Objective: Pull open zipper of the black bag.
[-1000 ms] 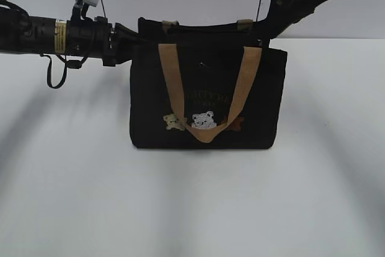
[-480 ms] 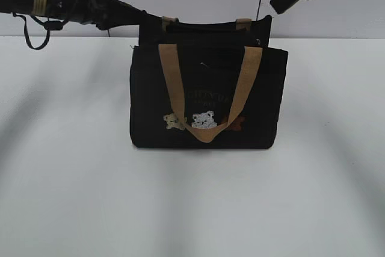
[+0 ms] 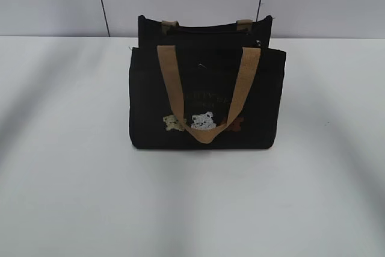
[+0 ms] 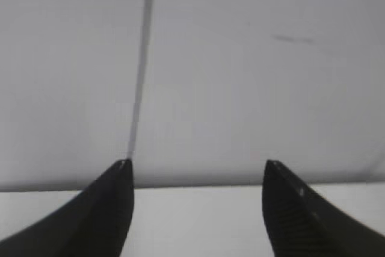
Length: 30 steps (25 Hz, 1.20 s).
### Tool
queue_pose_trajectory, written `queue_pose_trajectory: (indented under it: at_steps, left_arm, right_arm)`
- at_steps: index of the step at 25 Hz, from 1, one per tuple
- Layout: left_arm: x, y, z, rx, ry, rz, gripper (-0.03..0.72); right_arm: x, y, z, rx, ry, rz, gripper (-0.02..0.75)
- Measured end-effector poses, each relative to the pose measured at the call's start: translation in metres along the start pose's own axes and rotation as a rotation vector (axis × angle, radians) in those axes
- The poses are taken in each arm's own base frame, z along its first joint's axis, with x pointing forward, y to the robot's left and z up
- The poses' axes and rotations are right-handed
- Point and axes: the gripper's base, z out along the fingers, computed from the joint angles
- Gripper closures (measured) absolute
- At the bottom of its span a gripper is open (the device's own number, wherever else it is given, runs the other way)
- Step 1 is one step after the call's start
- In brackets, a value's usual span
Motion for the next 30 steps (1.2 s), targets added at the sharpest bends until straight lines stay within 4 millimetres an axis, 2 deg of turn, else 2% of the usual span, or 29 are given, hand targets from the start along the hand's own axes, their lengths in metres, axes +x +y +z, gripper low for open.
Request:
queue_pose_trajectory:
  at_steps: [5,8,11,16,21,24,30]
  left_arm:
    - [-0.011,0.027,-0.006,-0.304,-0.116,-0.014,0.178]
    - [-0.013,0.034,-0.009,-0.383,-0.147,-0.021,0.169]
    - [-0.01,0.038,-0.01,-0.427,-0.14,0.01,0.167]
    - [0.008,0.046,-0.01,-0.487,-0.079,0.09,0.167]
    - [0.015,0.041,-0.01,-0.406,-0.034,0.107,0.167]
    - [0.007,0.035,-0.017,-0.382,-0.052,0.113,0.167]
    - [-0.001,0.029,-0.024,-0.359,-0.073,0.118,0.167]
  right_arm:
    - [0.001,0.001,-0.009,0.008,-0.013,0.001,0.223]
    - [0.002,0.001,-0.011,0.009,-0.013,0.001,0.223]
    - [0.003,0.001,-0.011,0.007,-0.002,0.003,0.223]
    - [0.006,0.001,-0.011,0.002,0.027,0.005,0.223]
    - [0.005,-0.002,-0.012,0.024,0.018,0.047,0.223]
    - [0.003,-0.017,-0.013,0.057,-0.039,0.162,0.223]
    - [0.01,-0.072,-0.022,0.164,-0.128,0.349,0.223]
